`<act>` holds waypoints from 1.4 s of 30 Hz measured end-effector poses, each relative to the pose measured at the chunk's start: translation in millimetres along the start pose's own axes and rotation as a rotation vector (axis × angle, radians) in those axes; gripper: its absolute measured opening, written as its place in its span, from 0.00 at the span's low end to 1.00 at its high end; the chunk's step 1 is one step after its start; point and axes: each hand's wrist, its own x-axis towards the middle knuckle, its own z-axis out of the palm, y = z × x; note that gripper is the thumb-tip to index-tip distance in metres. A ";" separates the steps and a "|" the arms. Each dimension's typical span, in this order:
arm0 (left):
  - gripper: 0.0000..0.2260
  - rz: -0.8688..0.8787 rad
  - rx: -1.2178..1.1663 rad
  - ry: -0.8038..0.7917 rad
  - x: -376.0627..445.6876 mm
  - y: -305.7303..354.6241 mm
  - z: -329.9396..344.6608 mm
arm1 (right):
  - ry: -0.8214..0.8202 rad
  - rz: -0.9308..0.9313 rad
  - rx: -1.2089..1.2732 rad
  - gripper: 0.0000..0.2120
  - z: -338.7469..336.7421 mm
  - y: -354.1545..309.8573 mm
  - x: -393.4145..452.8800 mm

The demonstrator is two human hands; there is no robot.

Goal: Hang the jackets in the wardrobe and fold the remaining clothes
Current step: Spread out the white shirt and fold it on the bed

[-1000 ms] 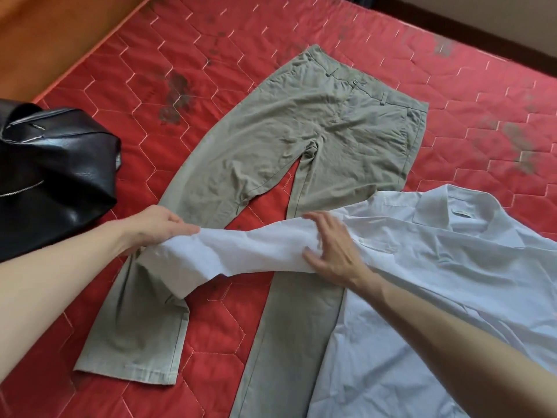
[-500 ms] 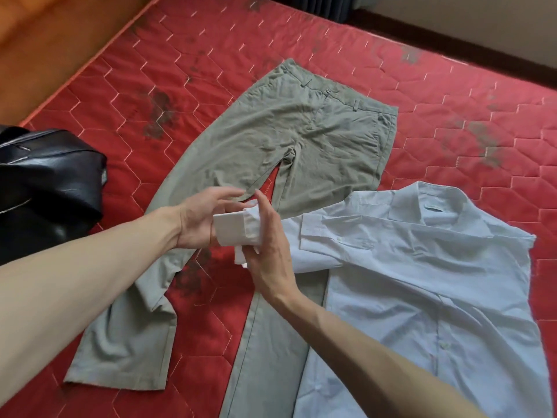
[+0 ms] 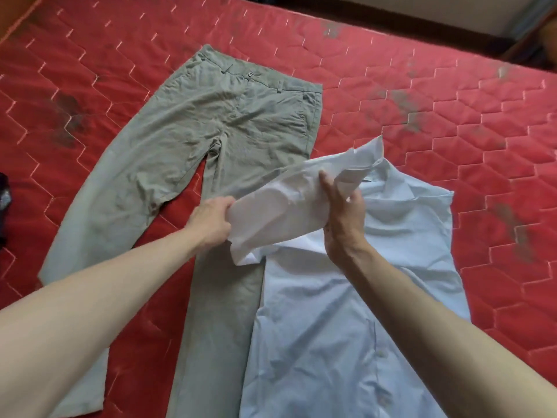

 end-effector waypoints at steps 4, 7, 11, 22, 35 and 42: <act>0.07 0.117 0.277 -0.076 19.2 20.8 18.0 | 0.299 0.030 0.061 0.18 -59.0 -14.4 38.1; 0.04 0.110 0.281 -0.101 32.4 19.2 21.2 | 0.478 0.000 -0.063 0.03 -102.4 -13.9 59.4; 0.06 0.186 0.356 -0.098 41.5 19.3 21.3 | 0.503 -0.031 -0.184 0.05 -158.4 -14.4 73.4; 0.04 0.438 0.207 0.187 74.2 75.3 27.9 | 0.645 0.042 -0.266 0.13 -244.2 -11.6 94.4; 0.20 0.504 0.704 0.293 99.8 84.4 61.7 | 0.678 0.000 -0.899 0.14 -297.0 -15.5 135.2; 0.24 0.692 0.571 0.117 59.7 100.3 115.0 | 0.180 -0.622 -1.529 0.22 -267.7 0.7 124.1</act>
